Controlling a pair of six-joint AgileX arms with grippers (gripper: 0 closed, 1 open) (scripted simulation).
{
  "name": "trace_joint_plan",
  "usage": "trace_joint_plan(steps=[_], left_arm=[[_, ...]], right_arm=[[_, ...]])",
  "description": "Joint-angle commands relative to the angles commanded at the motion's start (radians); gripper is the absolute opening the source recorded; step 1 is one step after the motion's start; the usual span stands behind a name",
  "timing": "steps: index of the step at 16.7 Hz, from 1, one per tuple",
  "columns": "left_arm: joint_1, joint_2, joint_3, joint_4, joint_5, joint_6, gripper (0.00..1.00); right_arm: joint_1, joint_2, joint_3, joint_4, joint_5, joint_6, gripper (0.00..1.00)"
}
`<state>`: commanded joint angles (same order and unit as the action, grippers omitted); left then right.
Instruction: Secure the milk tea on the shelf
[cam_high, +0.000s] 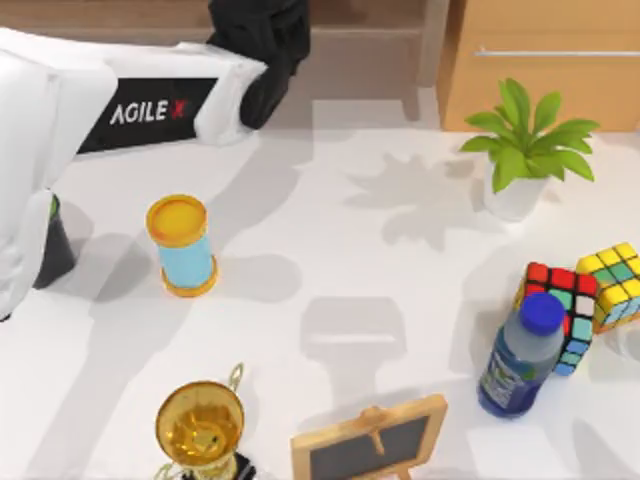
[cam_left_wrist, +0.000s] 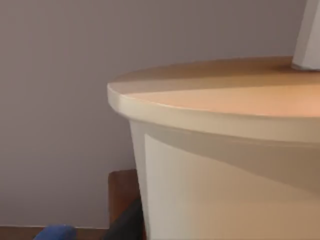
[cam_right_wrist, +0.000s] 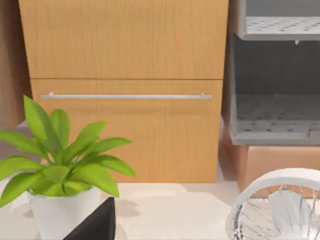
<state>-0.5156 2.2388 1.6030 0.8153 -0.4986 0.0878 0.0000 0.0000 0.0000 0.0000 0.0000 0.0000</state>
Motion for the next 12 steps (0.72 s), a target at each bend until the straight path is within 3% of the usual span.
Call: trace_joint_plan(steps=[10,12], left_arm=[[0.0,0.0,0.0,0.0,0.0,0.0,0.98],[0.0,0.0,0.0,0.0,0.0,0.0,1.0]], right_arm=[[0.0,0.0,0.0,0.0,0.0,0.0,1.0],[0.0,0.0,0.0,0.0,0.0,0.0,1.0]])
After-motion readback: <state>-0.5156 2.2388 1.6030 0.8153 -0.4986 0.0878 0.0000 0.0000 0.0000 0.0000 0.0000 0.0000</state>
